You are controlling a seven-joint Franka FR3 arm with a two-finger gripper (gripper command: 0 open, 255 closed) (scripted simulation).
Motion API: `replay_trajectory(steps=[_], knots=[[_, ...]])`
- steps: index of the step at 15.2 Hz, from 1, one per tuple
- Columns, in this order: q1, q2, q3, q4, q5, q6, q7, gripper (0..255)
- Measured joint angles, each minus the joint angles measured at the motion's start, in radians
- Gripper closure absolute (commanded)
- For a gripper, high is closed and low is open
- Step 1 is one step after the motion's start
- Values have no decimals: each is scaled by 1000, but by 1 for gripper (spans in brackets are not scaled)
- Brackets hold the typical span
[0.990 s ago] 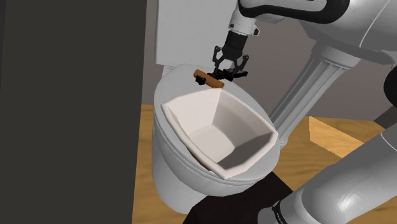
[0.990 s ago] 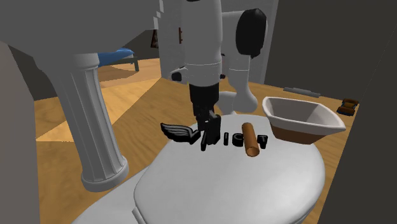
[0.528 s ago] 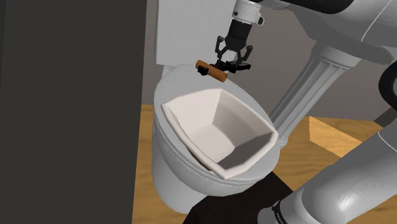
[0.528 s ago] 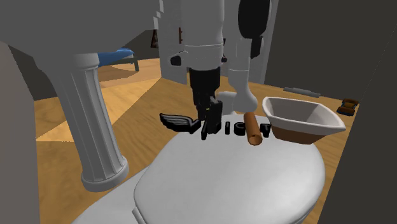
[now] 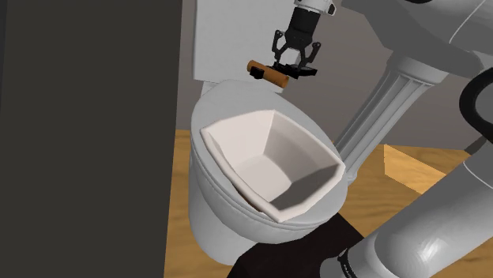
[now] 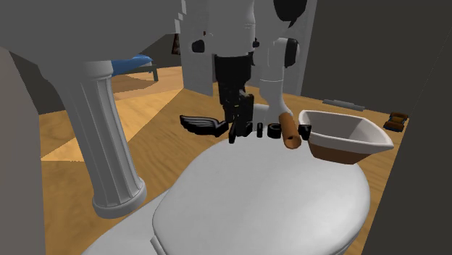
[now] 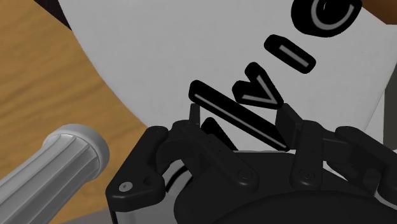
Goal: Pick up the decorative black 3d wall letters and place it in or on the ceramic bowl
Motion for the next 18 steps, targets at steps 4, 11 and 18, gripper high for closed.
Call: replay_trajectory(steps=[4,11,18], knots=[[3,26,3,87,-2,-61,7,255],[23,6,19,134,3,-127,45,255],[73,-188,75,-85,43,-95,157,255]])
